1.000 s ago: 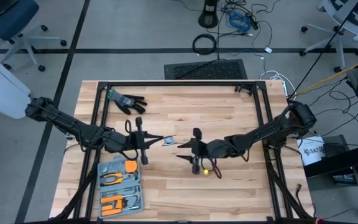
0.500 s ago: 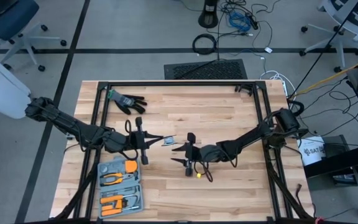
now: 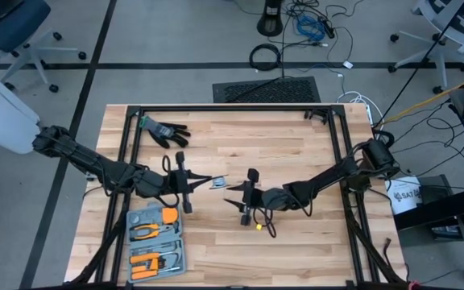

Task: Coil cords
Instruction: Uncoil the white cable wire from the spool

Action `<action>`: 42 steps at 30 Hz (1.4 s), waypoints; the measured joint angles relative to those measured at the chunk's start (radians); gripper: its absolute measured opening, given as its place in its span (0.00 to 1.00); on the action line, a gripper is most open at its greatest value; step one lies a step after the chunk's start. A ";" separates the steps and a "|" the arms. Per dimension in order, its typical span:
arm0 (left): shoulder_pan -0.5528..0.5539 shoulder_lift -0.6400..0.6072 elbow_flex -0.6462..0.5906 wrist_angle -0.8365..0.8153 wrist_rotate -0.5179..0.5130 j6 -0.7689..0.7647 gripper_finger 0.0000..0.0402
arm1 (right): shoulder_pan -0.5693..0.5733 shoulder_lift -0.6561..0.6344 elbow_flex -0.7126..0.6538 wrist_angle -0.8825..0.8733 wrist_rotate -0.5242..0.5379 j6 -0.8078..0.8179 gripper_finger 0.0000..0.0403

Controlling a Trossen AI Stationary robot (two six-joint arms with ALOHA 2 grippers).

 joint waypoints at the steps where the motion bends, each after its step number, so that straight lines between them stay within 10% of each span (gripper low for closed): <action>1: 0.000 0.000 0.000 0.000 0.008 0.000 0.00 | 0.000 0.000 0.000 0.002 0.000 -0.001 0.39; 20: 0.000 0.005 0.000 0.014 0.016 -0.001 0.00 | -0.030 0.000 0.000 0.065 -0.112 -0.027 0.01; 42: 0.000 0.005 0.000 -0.086 0.011 0.000 0.00 | 0.007 -0.257 0.000 -0.254 0.029 0.029 0.00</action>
